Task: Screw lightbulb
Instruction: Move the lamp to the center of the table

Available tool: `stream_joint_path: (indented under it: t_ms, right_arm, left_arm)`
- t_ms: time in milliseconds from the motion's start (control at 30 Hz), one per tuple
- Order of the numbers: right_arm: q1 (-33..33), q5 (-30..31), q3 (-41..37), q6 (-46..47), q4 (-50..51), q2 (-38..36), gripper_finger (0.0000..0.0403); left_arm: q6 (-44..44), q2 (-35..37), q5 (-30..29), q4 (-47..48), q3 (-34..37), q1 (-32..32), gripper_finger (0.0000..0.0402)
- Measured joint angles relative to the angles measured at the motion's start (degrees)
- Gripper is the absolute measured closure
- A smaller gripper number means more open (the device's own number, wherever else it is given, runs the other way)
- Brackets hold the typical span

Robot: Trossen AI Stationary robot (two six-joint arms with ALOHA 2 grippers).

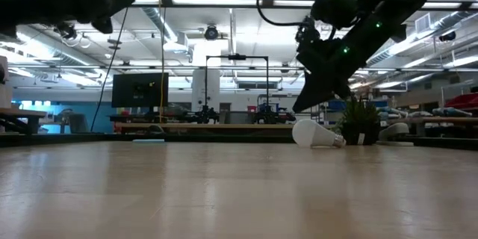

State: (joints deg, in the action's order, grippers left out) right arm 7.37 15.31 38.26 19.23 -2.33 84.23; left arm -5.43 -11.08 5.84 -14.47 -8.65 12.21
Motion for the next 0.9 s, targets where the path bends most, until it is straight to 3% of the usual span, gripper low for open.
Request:
stream_joint_path:
  t_ms: [133, 267, 667, 900]
  right_arm:
    - [-2.12, -0.46, 0.0, -1.34, -0.89, 0.0, 0.039]
    - [-4.24, -0.51, 0.0, -1.35, -0.97, 0.0, 0.0377]
    - [-7.95, -0.64, 0.0, -1.45, 0.06, 0.0, 0.0387]
    - [-8.41, -2.56, 0.0, -1.65, 0.29, 0.0, 0.0386]
  left_arm:
    - [4.77, -8.58, 6.51, -0.24, -4.93, -0.49, 0.0401]
    - [5.85, -18.24, 9.9, 6.39, -11.74, -3.29, 0.0401]
    - [6.28, -43.29, 6.43, 44.49, -37.19, -17.08, 0.0401]
    - [16.21, -52.56, 1.94, 66.11, -48.54, -27.26, 0.0401]
